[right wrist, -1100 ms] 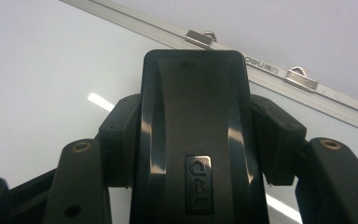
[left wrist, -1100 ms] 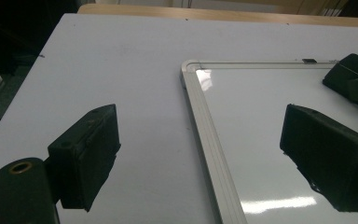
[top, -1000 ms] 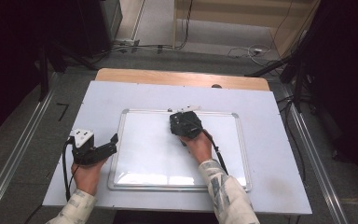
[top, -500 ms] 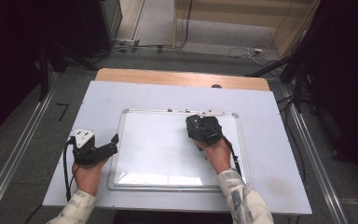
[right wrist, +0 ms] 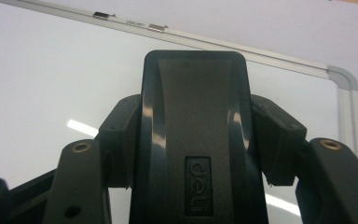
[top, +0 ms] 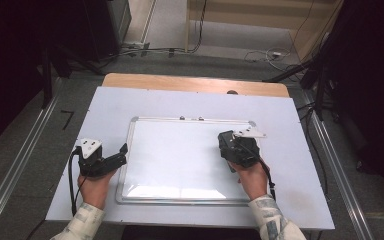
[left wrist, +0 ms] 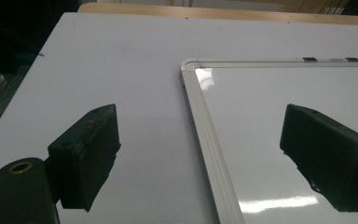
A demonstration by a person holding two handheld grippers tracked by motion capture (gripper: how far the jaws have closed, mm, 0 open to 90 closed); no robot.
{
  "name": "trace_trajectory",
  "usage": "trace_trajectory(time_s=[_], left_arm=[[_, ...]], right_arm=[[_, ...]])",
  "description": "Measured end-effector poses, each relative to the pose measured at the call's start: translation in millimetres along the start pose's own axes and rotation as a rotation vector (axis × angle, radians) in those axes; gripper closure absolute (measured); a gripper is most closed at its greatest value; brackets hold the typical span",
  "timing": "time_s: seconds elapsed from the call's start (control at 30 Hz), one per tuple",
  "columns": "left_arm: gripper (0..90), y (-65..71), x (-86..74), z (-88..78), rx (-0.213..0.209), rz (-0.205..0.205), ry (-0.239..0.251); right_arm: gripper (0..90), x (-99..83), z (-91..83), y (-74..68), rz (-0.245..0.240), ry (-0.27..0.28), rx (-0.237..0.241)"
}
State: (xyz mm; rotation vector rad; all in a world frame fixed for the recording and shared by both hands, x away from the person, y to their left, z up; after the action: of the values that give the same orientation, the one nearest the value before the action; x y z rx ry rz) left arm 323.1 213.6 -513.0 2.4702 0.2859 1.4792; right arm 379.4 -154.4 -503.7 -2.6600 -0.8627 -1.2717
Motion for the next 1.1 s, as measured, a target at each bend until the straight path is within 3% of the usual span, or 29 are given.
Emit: trace_trajectory(time_s=[0.37,0.57,0.73,0.9,1.1], left_arm=[[12.3,-0.8,-1.4,0.1,0.000,-0.001,-0.005],[12.3,-2.0,-0.4,0.1,-0.001,-0.002,-0.004],[12.4,0.2,0.0,-1.9,-0.002,0.001,0.003],[12.3,-0.6,0.1,-1.2,-0.002,-0.003,0.002],[12.4,0.5,-0.1,-0.6,-0.004,0.004,0.001]], right_arm=[[38.7,-28.8,-18.1,16.1,0.039,-0.005,-0.022],[38.7,-45.9,-28.2,21.6,0.105,-0.006,-0.040],[38.7,-56.1,-34.7,26.3,0.127,-0.028,-0.078],[38.7,-61.7,-43.4,25.8,0.165,-0.015,-0.100],[38.7,-73.2,-47.7,20.3,0.191,-0.043,-0.143]])
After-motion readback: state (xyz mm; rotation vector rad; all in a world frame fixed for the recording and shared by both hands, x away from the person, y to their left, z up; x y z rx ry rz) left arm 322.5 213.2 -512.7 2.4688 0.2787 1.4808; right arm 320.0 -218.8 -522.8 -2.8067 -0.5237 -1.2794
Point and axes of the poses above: each handheld gripper's, and its own axes: z roughly forward along the jaws, x roughly out of its top, y roughly to its right, the point moved 8 cm from there along z, roughly forward along the jaws, and after that the axes turned 13 degrees about -z, right-handed, at the moved point
